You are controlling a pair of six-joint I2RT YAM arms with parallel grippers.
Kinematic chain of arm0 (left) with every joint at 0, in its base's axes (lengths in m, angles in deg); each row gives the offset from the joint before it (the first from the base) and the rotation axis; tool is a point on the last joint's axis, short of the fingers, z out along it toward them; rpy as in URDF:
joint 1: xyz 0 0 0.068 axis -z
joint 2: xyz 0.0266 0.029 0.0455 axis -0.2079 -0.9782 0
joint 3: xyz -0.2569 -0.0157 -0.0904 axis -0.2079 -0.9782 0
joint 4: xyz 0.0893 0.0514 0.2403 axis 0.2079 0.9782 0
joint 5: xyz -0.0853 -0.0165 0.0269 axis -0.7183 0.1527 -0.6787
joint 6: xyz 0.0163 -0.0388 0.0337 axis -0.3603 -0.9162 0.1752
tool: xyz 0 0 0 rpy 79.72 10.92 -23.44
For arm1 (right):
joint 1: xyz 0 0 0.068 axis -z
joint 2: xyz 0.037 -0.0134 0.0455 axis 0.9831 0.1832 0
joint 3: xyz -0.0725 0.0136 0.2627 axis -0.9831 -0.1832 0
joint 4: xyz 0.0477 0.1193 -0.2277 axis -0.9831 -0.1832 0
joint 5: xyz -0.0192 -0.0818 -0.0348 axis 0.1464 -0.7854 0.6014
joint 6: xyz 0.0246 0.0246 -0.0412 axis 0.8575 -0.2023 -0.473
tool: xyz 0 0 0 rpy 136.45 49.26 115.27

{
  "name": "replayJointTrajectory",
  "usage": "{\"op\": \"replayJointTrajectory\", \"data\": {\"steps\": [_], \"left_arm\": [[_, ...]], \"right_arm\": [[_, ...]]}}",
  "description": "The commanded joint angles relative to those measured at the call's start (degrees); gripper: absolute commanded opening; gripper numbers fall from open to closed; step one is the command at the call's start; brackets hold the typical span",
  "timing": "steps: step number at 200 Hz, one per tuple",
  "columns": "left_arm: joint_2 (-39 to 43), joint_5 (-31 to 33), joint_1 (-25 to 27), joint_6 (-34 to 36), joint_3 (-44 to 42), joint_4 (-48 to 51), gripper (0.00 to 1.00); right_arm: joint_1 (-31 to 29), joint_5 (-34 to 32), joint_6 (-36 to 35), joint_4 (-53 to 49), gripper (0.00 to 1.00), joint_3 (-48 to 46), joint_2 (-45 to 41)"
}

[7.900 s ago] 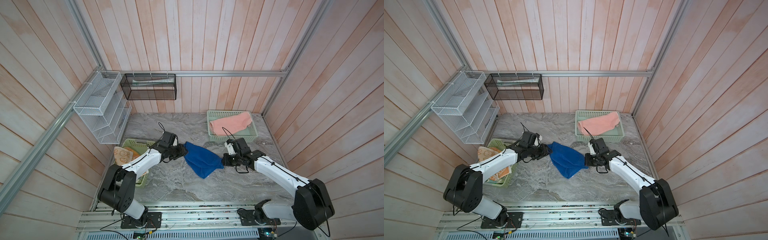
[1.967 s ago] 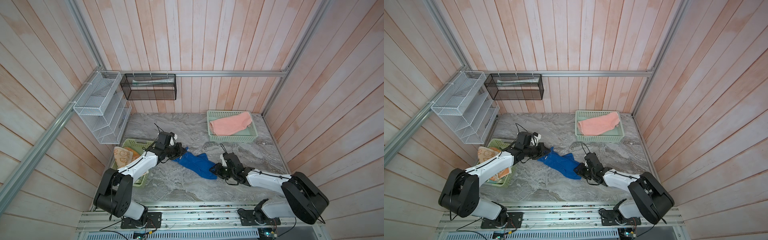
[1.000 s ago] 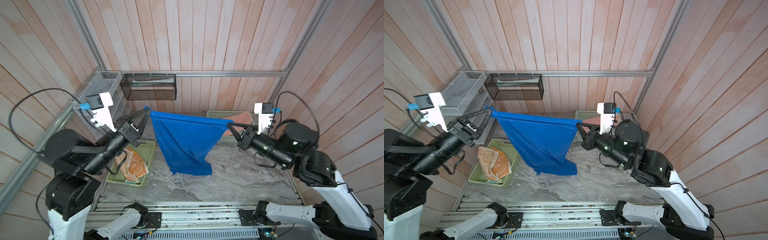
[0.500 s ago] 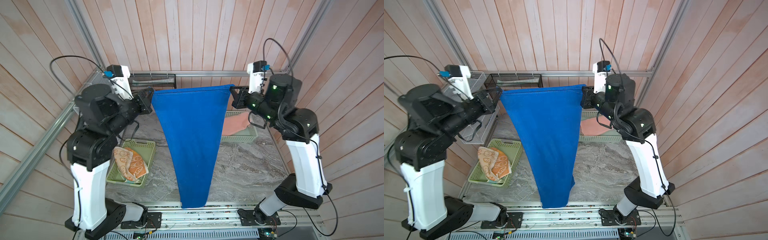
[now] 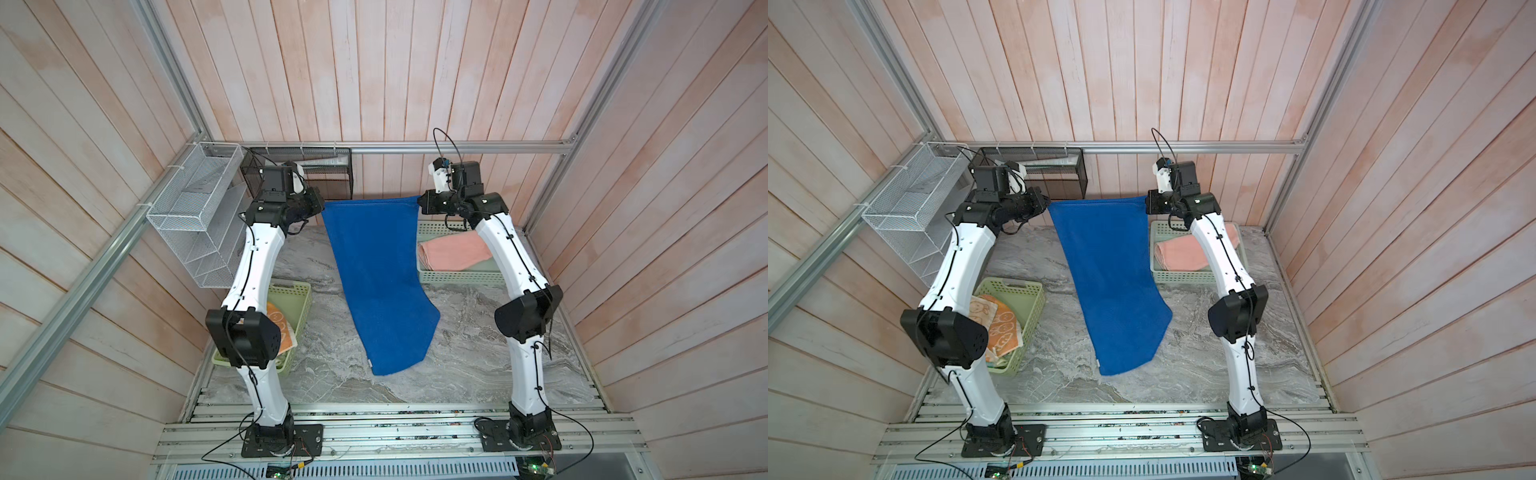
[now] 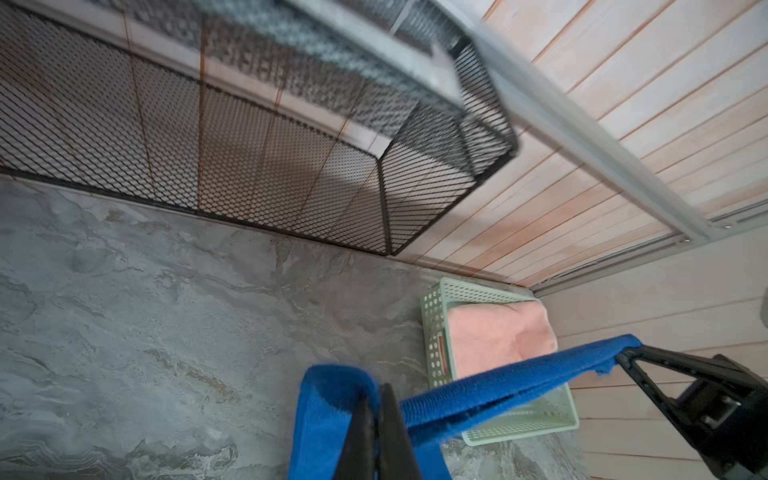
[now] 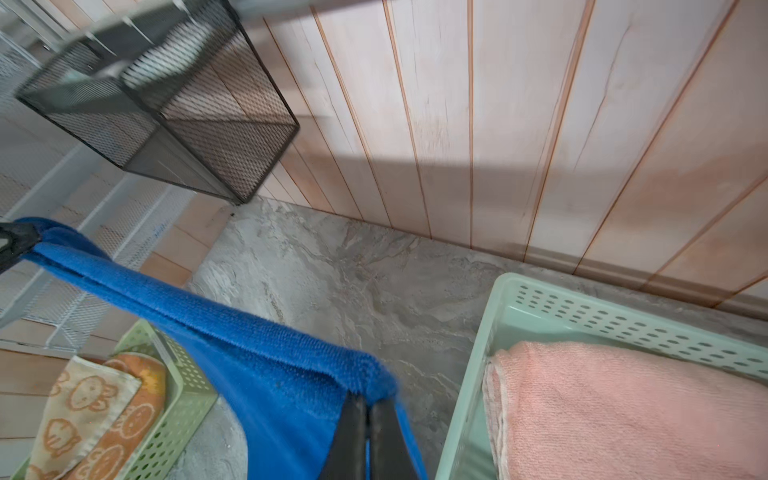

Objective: Fold and stack the towels
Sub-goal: 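Lower the hanging blue towel and lay it flat on the table with both grippers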

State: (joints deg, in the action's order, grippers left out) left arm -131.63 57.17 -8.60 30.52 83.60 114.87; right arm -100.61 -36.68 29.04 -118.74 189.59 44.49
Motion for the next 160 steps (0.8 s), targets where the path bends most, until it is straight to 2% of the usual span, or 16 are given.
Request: {"op": "replayJointTrajectory", "data": {"steps": [1,27,46,68,86,98,118,133,160], "left_arm": [[-0.8,-2.0,-0.6,1.0,-0.4,-5.4,0.0],[0.4,-3.1,-0.7,1.2,-5.1,-7.9,0.0],[5.3,-2.7,-0.7,1.2,-9.0,-9.9,0.0],[14.5,0.8,-0.4,1.7,-13.1,-12.2,0.0],[24.1,8.6,3.2,5.2,-15.1,-12.7,0.0],[29.4,12.7,5.7,6.8,-15.7,-12.7,0.0],[36.3,13.8,6.2,5.7,-15.3,-11.8,0.0],[39.7,14.3,6.7,5.8,-13.1,-10.2,0.0],[43.9,14.2,7.0,5.7,-7.8,-7.4,0.0]], "right_arm": [[0.8,0.5,-2.4,1.0,0.0,-0.5,0.5],[0.6,0.5,-3.4,-0.4,0.0,-3.0,-0.3],[-0.5,-3.5,-4.7,-2.4,0.0,-3.6,-4.2],[-3.3,-11.3,-6.6,-1.3,0.0,-9.4,-13.8],[-7.3,-18.7,-7.0,4.1,0.0,-20.4,-25.8],[-10.8,-24.2,-6.4,10.6,0.0,-30.0,-34.4],[-18.1,-33.3,-7.2,20.3,0.0,-42.5,-48.4],[-25.6,-42.0,-10.7,23.3,0.0,-44.9,-54.6],[-42.3,-58.2,-22.2,28.4,0.0,-44.6,-59.0]]}}
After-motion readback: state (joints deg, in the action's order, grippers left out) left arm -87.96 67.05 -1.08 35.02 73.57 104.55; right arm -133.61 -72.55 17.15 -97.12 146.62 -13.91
